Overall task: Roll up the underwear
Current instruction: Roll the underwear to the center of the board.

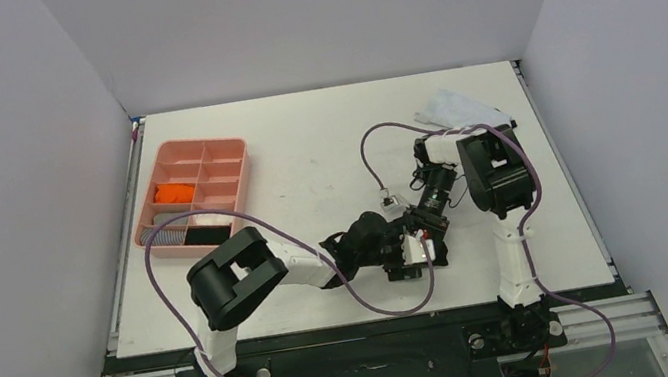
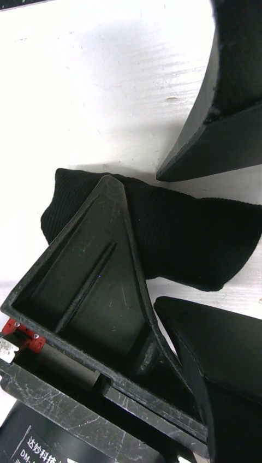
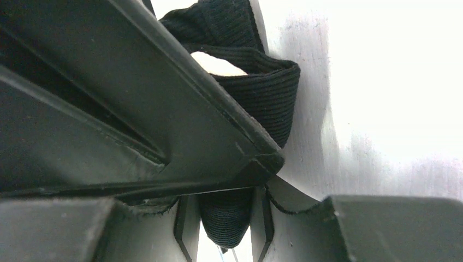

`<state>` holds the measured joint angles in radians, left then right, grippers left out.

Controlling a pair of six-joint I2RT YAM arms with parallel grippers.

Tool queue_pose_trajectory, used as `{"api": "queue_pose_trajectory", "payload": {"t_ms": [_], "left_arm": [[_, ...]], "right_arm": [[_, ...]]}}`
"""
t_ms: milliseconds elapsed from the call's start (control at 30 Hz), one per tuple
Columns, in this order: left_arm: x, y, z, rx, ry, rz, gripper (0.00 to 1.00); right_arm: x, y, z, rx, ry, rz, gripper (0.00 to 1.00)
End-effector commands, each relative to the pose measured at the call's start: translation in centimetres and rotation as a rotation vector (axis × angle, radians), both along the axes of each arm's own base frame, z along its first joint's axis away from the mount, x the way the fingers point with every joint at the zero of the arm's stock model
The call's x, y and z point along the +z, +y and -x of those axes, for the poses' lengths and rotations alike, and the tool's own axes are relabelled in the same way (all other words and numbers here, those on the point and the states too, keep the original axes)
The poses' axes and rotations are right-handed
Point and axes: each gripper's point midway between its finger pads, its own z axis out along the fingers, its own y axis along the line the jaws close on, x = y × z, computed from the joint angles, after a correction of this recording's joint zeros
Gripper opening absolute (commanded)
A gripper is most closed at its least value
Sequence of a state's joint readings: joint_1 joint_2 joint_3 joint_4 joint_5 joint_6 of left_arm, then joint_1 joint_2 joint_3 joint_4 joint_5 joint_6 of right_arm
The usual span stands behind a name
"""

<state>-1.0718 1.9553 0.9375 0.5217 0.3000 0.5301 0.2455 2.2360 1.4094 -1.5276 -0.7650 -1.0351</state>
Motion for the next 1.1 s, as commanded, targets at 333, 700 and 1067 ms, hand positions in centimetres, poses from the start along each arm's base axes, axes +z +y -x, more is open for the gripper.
{"api": "queue_pose_trajectory", "payload": {"t_ms": [333, 700, 1067], "left_arm": [[-7.2, 4.1, 0.3, 0.033, 0.034, -0.261, 0.67], [-8.3, 4.3, 0.8, 0.009, 0.050, -0.302, 0.61], [-8.5, 4.1, 0.9, 0.000, 0.067, -0.321, 0.36]], "right_arm": [[0.0, 0.8, -0.6, 0.018, -0.022, -0.089, 0.00], [-0.3, 0.6, -0.7, 0.017, -0.036, -0.079, 0.00], [-0.6, 0.5, -1.0, 0.007, -0.065, -0.058, 0.00]]}}
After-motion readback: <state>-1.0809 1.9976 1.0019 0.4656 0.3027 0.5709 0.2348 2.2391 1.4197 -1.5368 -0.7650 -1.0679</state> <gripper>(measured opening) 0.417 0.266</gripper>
